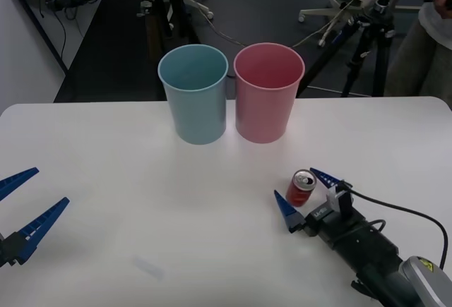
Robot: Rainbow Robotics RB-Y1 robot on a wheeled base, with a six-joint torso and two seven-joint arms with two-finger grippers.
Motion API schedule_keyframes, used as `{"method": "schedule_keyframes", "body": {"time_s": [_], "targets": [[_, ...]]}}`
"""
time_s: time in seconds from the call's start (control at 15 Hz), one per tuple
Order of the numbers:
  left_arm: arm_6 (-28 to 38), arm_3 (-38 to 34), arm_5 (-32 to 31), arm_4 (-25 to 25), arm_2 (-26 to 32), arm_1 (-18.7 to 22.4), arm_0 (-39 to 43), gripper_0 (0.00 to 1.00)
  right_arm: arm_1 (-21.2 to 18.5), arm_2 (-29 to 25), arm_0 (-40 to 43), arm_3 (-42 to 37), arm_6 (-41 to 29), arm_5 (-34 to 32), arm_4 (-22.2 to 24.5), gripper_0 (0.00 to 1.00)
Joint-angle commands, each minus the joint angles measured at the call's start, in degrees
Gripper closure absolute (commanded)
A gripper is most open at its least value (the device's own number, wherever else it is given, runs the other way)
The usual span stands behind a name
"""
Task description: Grasp the object on the table and drop it into the matching bin: aluminum can to the light blue bin, PET bottle to the pink bin.
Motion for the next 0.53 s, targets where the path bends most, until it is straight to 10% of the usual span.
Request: {"method": "schedule_keyframes", "body": {"time_s": [0.07,0.53], "targets": [[0.0,0.0,0.0,0.0,0.0,0.0,0.0,0.0,-0.01,0.24,-0.03,-0.01,-0.1,-0.01,0.02,1.0],[0.0,0.0,0.0,0.0,0.0,0.0,0.0,0.0,-0.01,0.41,0.06,-0.1,-0.27,-0.8,0.02,1.0]]}}
